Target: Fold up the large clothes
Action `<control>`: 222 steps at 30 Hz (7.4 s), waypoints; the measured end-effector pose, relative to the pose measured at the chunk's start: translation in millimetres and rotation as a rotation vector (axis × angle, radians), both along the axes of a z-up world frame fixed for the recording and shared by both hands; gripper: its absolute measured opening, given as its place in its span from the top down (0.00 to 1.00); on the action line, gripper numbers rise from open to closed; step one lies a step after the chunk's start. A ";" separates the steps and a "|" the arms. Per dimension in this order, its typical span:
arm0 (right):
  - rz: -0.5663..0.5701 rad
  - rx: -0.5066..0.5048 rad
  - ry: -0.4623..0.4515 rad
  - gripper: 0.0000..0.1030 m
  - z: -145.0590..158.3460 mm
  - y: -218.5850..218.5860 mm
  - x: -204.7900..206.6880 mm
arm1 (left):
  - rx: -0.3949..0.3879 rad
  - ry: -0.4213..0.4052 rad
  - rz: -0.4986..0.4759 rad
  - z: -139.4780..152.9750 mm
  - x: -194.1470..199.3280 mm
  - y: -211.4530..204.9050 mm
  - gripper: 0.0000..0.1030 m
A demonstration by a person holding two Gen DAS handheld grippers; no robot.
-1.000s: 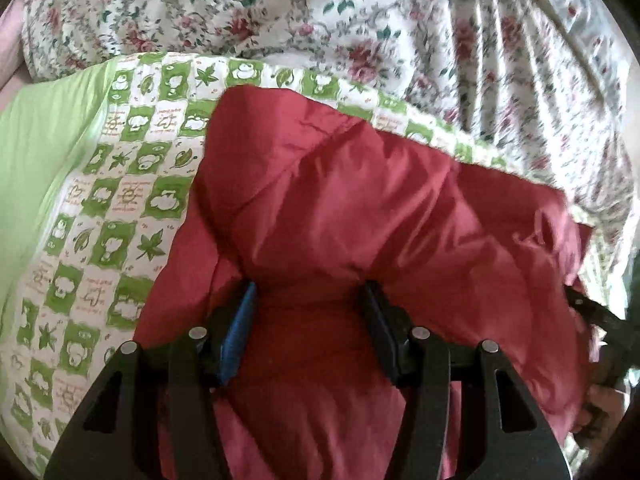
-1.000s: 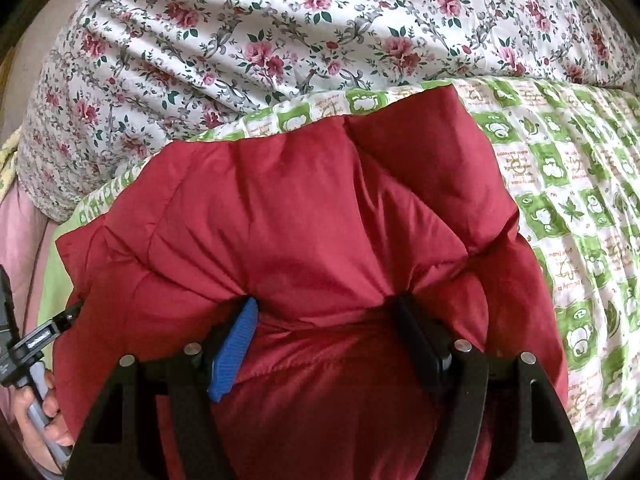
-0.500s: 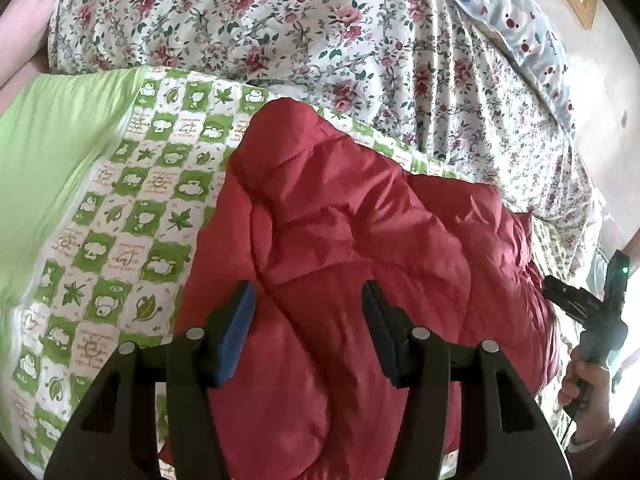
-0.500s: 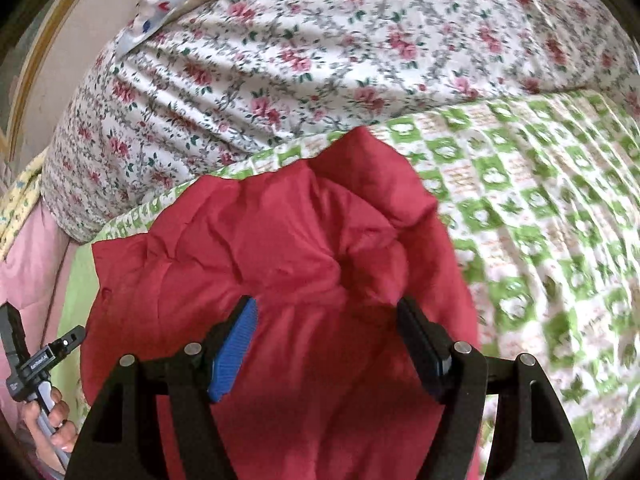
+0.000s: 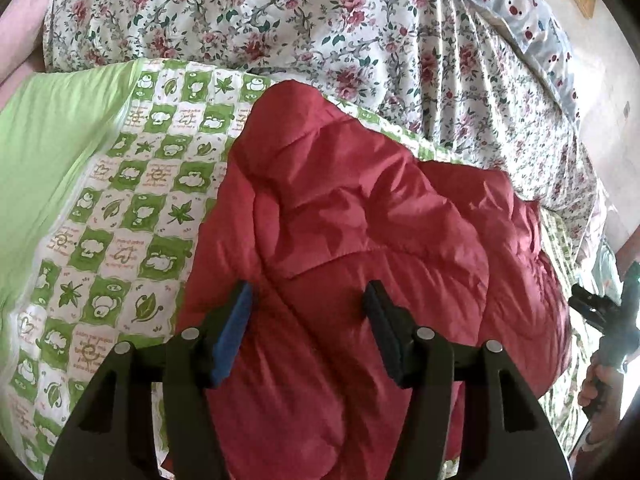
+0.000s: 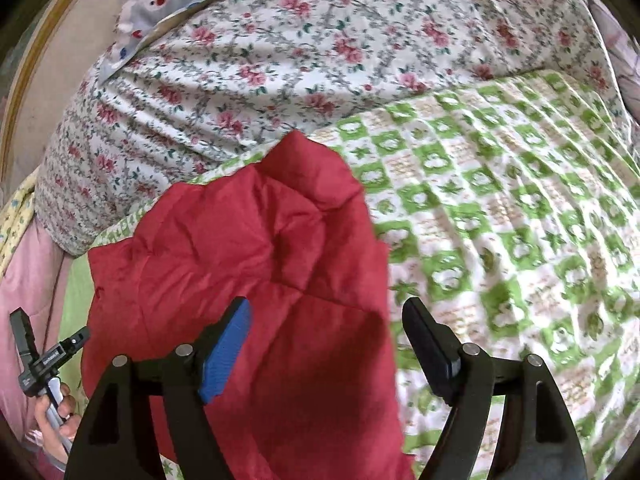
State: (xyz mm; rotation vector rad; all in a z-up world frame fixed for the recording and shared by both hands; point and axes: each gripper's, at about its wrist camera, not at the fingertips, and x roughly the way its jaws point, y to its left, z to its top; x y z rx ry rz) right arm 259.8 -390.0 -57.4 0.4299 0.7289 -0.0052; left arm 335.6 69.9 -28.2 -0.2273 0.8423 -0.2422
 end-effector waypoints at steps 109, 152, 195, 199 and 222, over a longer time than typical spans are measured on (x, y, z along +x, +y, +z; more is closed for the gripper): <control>0.038 0.060 -0.018 0.21 -14.0 63.2 -113.5 | -0.030 -0.101 0.089 17.8 -181.3 82.8 0.17; 0.203 -0.214 0.037 0.13 -42.5 173.4 -81.5 | 0.162 0.011 -0.048 -19.8 -138.5 -16.3 0.13; 0.256 -0.198 0.053 0.08 -27.0 174.5 -88.9 | 0.171 0.065 0.002 -11.4 -148.8 -13.6 0.11; 0.248 -0.196 0.032 0.08 -19.3 168.4 -111.8 | 0.121 0.037 -0.023 0.3 -162.8 -9.6 0.12; 0.182 -0.126 0.162 0.19 -26.5 142.5 -7.1 | 0.110 0.170 0.027 -18.0 -43.8 -13.8 0.12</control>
